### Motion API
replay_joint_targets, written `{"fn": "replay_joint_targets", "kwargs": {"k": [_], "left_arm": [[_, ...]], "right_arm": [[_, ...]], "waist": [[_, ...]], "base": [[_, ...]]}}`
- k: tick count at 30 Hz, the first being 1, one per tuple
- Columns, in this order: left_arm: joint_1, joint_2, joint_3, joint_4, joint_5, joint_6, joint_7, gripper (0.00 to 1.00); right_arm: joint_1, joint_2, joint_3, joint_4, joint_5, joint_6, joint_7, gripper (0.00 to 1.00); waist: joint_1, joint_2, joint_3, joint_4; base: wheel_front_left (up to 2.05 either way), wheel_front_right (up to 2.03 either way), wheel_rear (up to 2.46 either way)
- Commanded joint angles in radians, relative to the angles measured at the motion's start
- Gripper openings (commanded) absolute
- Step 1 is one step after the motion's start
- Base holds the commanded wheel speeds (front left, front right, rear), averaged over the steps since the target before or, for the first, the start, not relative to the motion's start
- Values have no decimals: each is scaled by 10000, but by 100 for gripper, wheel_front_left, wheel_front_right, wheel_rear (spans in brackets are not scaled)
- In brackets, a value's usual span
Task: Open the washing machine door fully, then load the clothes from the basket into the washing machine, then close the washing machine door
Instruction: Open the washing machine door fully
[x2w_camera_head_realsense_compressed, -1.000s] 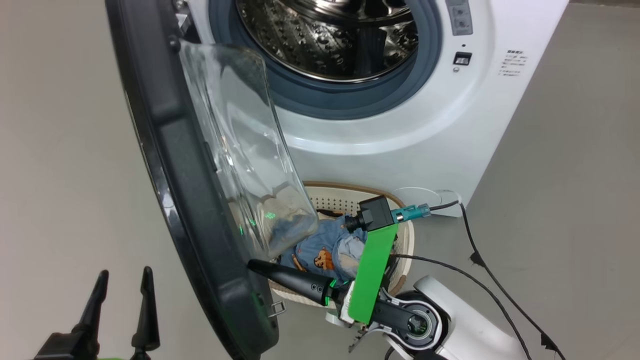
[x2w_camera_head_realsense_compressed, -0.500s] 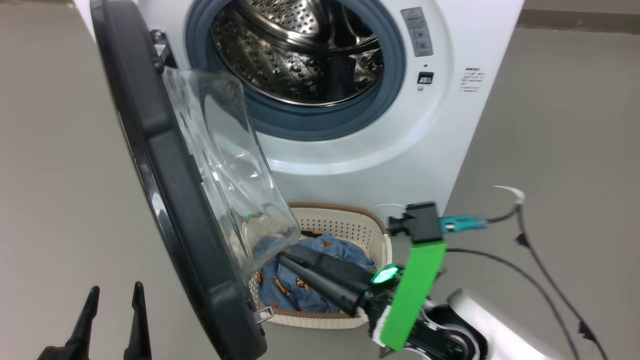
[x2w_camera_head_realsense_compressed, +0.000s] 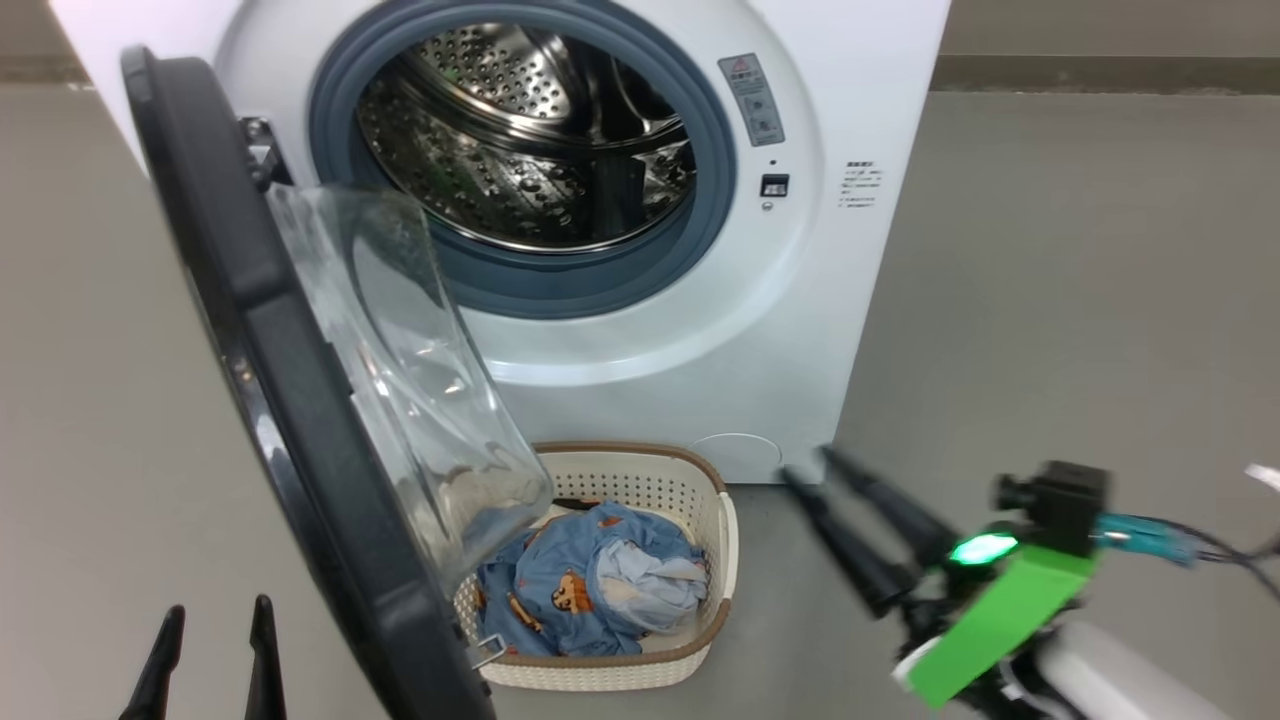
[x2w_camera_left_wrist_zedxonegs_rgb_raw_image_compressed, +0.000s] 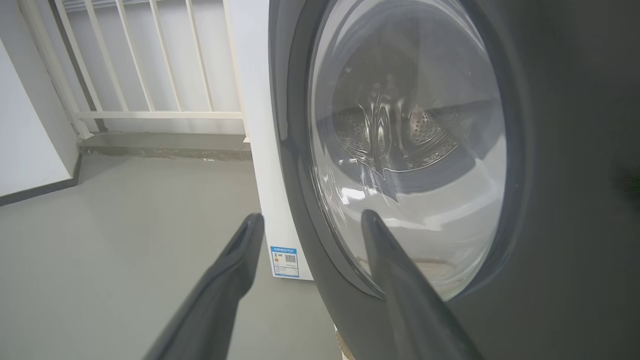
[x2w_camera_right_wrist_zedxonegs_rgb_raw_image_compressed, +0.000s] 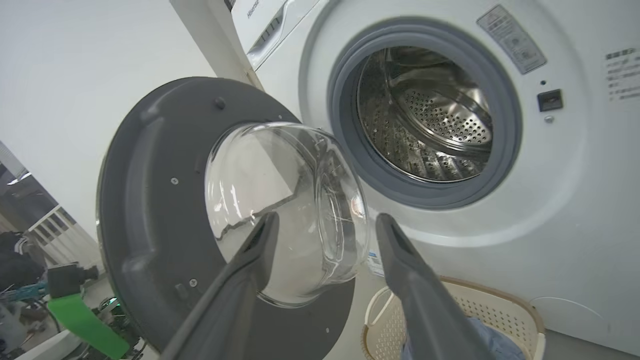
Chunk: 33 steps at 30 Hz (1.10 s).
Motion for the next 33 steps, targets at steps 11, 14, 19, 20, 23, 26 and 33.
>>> {"fn": "replay_joint_targets", "kwargs": {"k": [11, 14, 19, 20, 23, 26, 33], "left_arm": [[42, 133, 467, -287, 87, 28, -65, 100], [72, 133, 493, -287, 102, 19, -65, 100], [71, 133, 582, -272, 78, 12, -65, 100], [71, 133, 595, -273, 71, 9, -65, 100], [106, 133, 575, -300, 30, 38, -65, 100], [147, 133, 559, -297, -9, 51, -65, 100], [260, 133, 637, -301, -55, 80, -65, 100]], "right_arm": [[3045, 1828, -4888, -200, -4557, 19, -128, 100], [3440, 2123, -5418, -181, -5438, 19, -128, 100], [3879, 2509, -6102, -88, -6331, 19, -129, 100], [3971, 2622, -6287, -81, -6487, 19, -129, 100], [4244, 2783, -6747, 31, -7137, 19, -129, 100], [4471, 2994, -7245, 82, -7741, 19, -129, 100], [4805, 3366, -8091, -6, -8502, 19, -129, 100]], "waist": [[-1, 0, -29, -468], [-1, 0, -63, -549], [-1, 0, -84, -625], [-1, 0, -83, -640], [-1, 0, -75, -666], [-1, 0, -77, -663], [-1, 0, -90, -660]], "base": [[0, 0, 0], [0, 0, 0], [0, 0, 0], [0, 0, 0], [0, 0, 0], [0, 0, 0], [0, 0, 0]]}}
